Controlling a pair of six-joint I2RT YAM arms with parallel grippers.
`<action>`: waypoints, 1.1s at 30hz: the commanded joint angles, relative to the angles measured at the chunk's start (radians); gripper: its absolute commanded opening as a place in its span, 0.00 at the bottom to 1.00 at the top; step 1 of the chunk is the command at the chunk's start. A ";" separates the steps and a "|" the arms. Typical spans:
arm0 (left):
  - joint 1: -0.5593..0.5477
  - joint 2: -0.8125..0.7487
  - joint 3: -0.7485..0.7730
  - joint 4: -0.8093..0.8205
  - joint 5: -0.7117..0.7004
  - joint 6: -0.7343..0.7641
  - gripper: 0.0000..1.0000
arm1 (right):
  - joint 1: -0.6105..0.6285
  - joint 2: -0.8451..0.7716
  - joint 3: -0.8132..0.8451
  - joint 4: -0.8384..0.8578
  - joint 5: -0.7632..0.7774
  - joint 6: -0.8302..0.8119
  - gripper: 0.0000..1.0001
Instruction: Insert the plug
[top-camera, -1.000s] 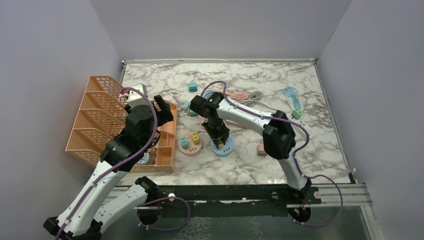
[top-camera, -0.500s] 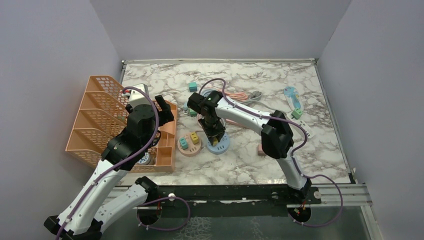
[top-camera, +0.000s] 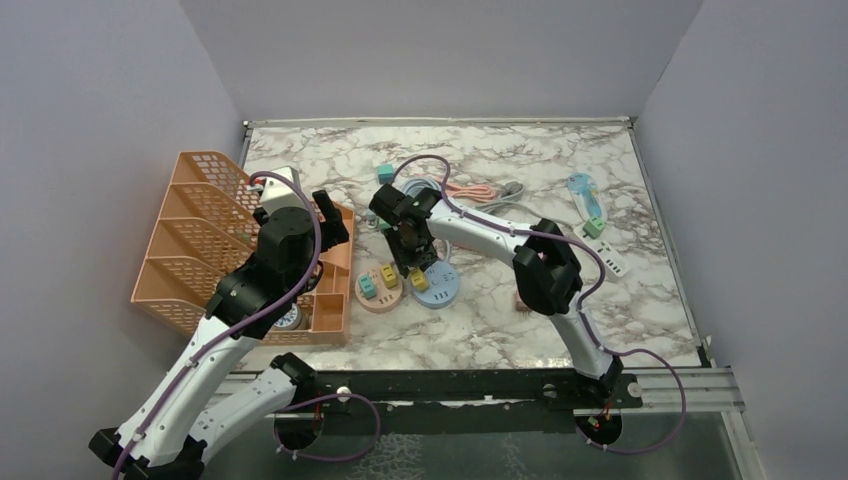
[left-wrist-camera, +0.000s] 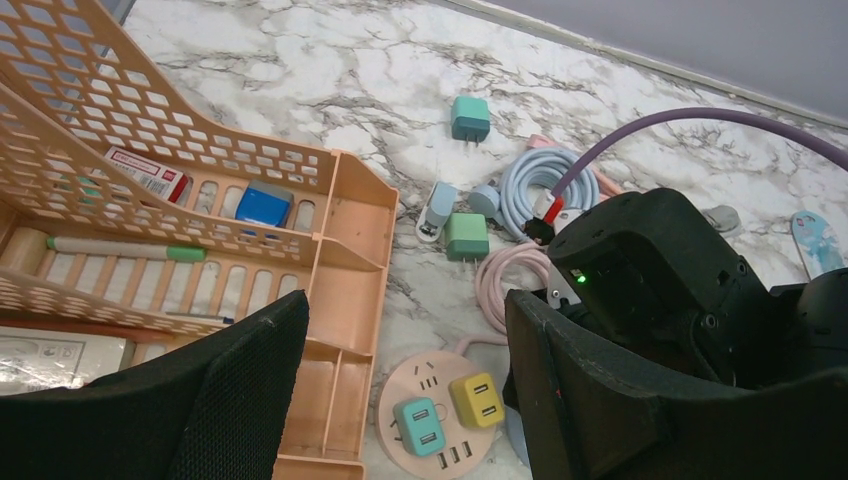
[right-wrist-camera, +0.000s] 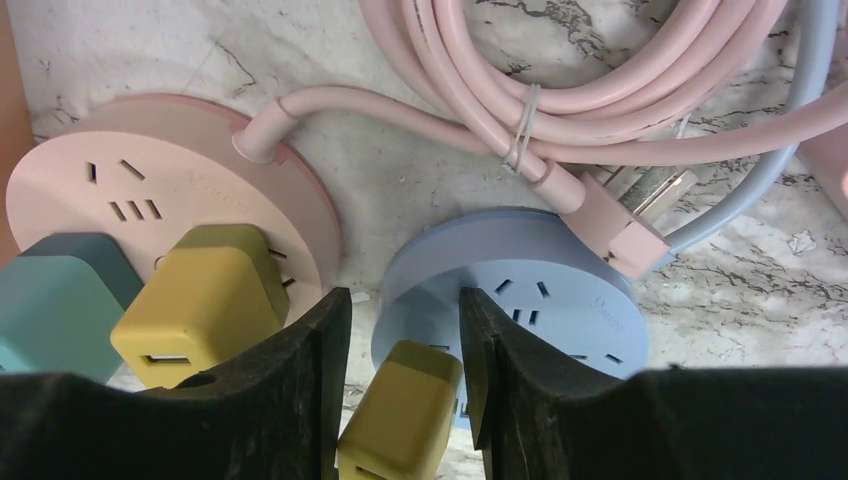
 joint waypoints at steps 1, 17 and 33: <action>0.004 -0.001 0.030 0.006 -0.030 0.018 0.73 | 0.000 -0.061 -0.017 0.026 0.069 0.032 0.44; 0.004 0.032 0.043 0.008 -0.021 0.025 0.73 | 0.002 -0.204 -0.123 0.043 0.059 0.035 0.61; 0.004 0.026 0.054 0.006 -0.028 0.039 0.74 | 0.171 -0.229 -0.193 0.078 0.129 0.018 0.59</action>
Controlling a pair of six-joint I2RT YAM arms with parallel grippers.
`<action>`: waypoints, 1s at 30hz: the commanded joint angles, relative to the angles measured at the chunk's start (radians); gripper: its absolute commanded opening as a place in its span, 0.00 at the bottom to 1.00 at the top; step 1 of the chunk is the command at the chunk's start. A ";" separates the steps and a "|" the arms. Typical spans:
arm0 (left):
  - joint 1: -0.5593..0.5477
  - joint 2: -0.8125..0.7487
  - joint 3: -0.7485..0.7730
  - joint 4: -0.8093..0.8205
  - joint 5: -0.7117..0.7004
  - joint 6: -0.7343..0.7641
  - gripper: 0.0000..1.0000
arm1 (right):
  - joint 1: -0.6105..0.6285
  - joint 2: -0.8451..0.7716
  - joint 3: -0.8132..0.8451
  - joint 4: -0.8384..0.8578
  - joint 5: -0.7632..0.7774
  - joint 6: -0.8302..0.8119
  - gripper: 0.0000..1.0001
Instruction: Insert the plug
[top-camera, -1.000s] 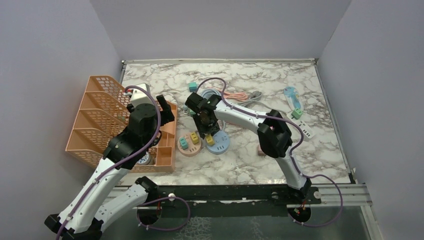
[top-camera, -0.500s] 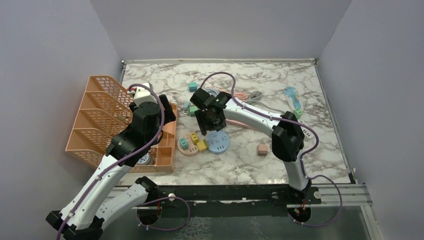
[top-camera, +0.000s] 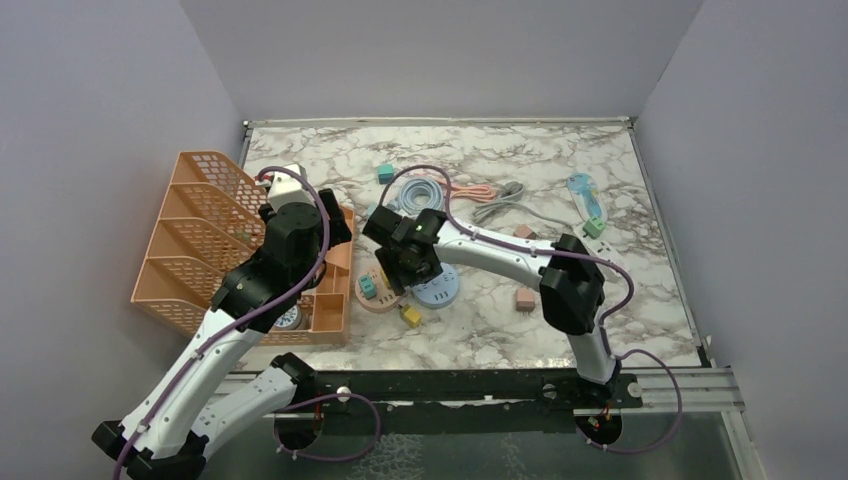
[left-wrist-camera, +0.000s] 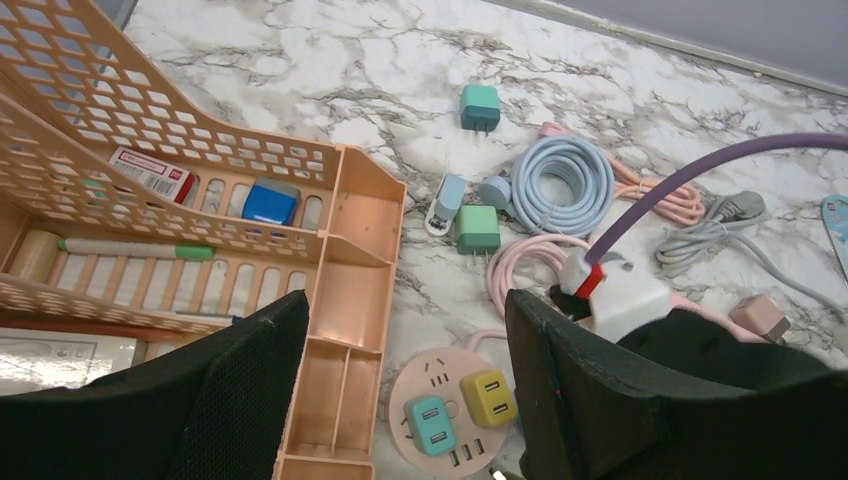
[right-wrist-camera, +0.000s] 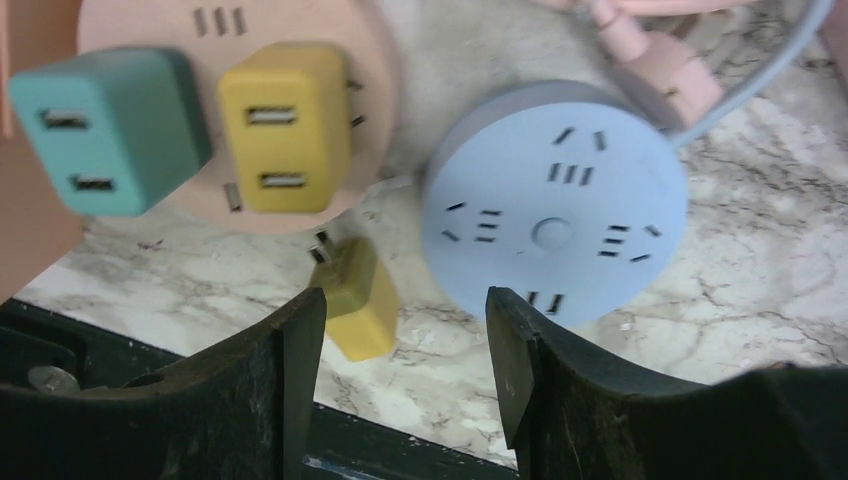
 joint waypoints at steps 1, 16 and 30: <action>0.004 -0.012 0.056 0.008 -0.025 0.016 0.74 | 0.086 -0.054 -0.061 0.076 0.021 0.000 0.59; 0.004 -0.014 0.049 0.011 0.109 -0.013 0.76 | 0.145 -0.218 -0.529 0.594 -0.007 -0.130 0.51; 0.004 -0.011 0.019 0.077 0.302 0.005 0.81 | 0.129 -0.453 -0.757 0.915 -0.134 -0.289 0.07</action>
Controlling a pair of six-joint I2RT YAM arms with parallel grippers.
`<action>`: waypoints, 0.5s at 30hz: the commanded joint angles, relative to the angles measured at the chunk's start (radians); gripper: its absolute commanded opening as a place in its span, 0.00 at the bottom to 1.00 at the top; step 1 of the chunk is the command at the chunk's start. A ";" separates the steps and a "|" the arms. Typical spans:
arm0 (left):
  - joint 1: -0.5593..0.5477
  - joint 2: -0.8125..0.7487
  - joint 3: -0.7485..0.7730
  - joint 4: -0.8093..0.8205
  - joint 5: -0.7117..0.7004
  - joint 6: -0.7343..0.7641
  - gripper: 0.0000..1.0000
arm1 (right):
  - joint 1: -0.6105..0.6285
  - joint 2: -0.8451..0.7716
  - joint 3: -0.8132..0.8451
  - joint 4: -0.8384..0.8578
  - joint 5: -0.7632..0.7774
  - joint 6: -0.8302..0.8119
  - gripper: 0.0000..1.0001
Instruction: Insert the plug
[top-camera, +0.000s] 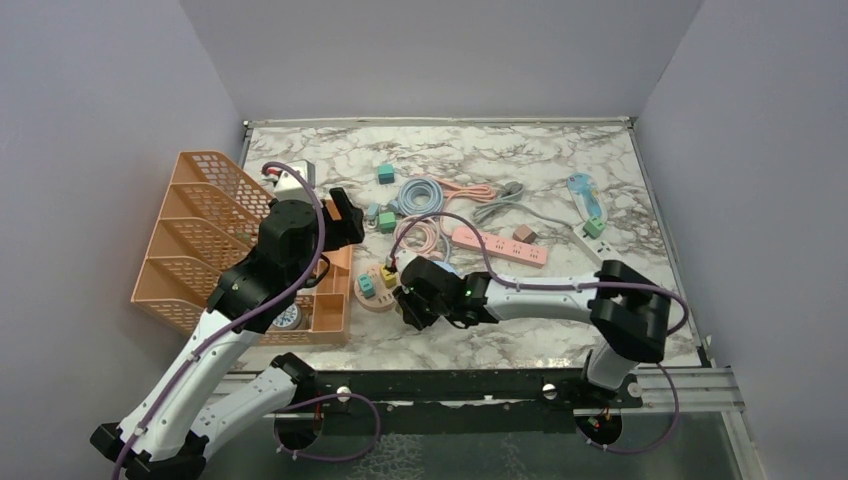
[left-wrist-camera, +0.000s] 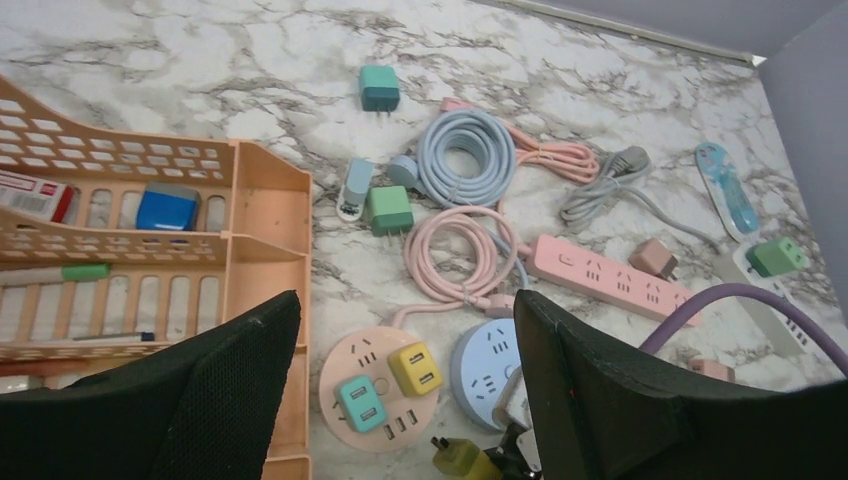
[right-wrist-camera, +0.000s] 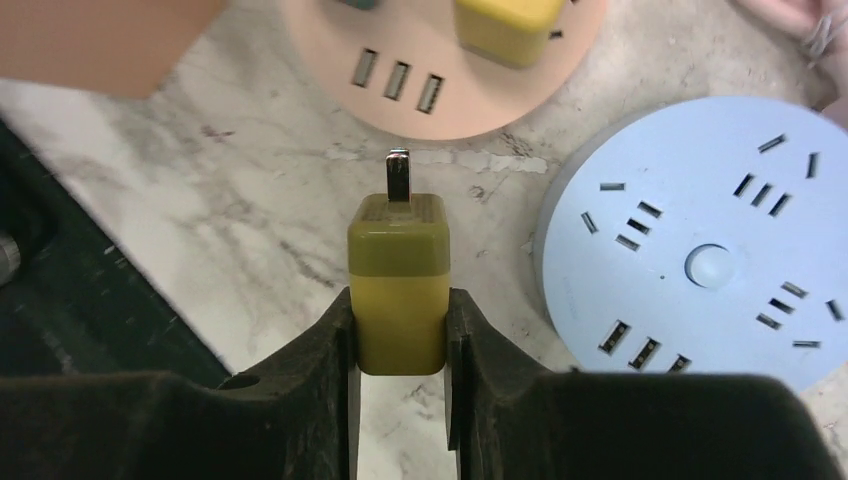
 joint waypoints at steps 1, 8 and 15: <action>0.004 -0.017 -0.033 0.090 0.176 0.038 0.83 | -0.033 -0.171 -0.035 0.094 -0.159 -0.076 0.07; 0.004 -0.038 -0.102 0.230 0.637 0.116 0.89 | -0.223 -0.412 -0.070 -0.023 -0.638 -0.145 0.06; 0.004 -0.030 -0.126 0.323 1.007 0.088 0.89 | -0.329 -0.586 -0.027 -0.077 -0.901 -0.191 0.06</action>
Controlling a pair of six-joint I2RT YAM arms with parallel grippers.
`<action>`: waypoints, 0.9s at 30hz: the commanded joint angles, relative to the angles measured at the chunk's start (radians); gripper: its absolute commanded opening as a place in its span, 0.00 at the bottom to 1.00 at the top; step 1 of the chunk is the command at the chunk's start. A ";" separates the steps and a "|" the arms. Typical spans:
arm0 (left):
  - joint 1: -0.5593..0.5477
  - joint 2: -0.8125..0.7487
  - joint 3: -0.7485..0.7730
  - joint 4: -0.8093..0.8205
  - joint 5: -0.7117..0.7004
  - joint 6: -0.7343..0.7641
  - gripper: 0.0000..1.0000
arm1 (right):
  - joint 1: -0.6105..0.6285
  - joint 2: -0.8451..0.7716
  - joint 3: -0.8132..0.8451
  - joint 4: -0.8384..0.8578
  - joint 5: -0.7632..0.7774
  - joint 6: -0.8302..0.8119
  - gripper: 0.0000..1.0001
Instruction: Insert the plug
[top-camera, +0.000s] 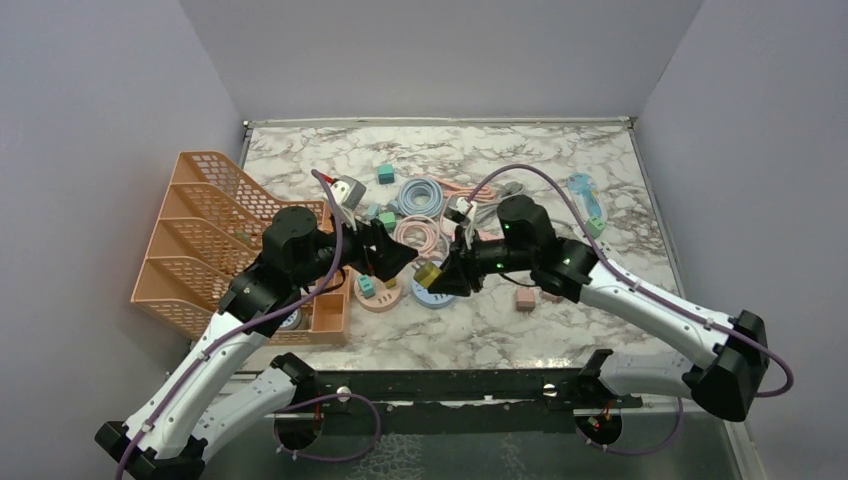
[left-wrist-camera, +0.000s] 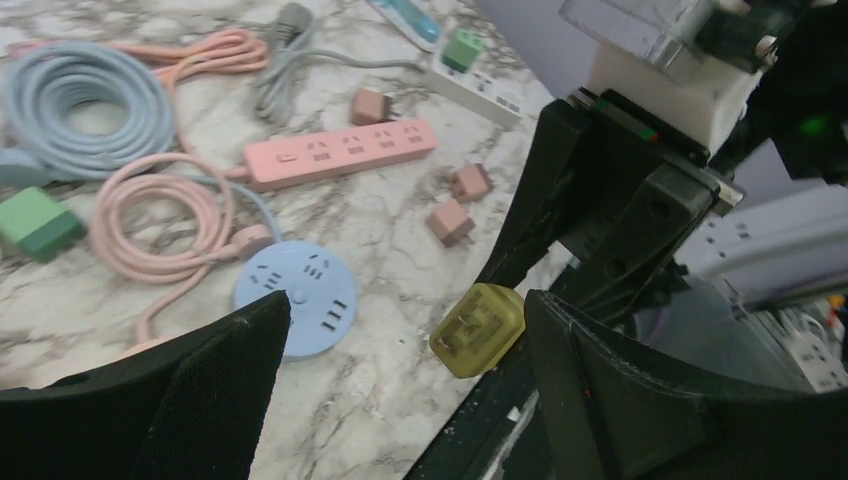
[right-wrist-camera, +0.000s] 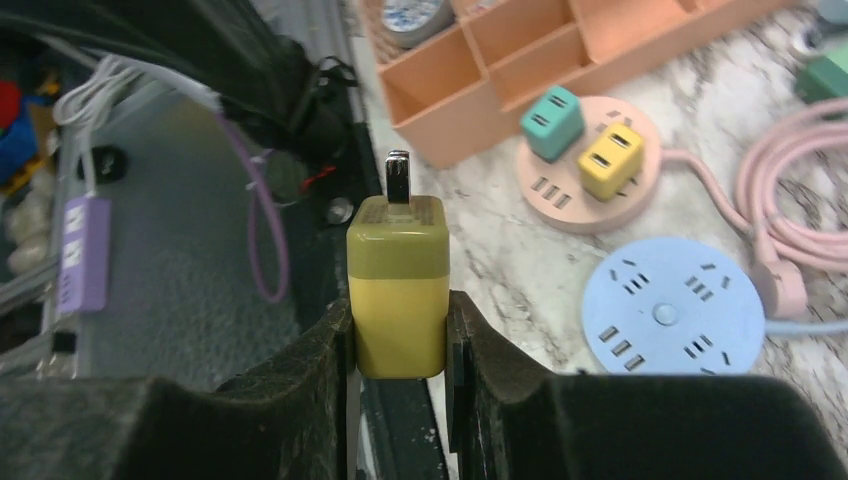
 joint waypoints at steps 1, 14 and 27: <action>0.003 0.000 -0.004 0.120 0.358 -0.013 0.89 | -0.017 -0.073 0.045 -0.044 -0.265 -0.053 0.06; 0.003 0.021 -0.064 0.318 0.688 -0.226 0.68 | -0.017 -0.054 0.169 -0.033 -0.409 -0.060 0.05; 0.003 0.011 -0.059 0.262 0.683 -0.181 0.32 | -0.017 -0.007 0.196 -0.048 -0.416 -0.042 0.05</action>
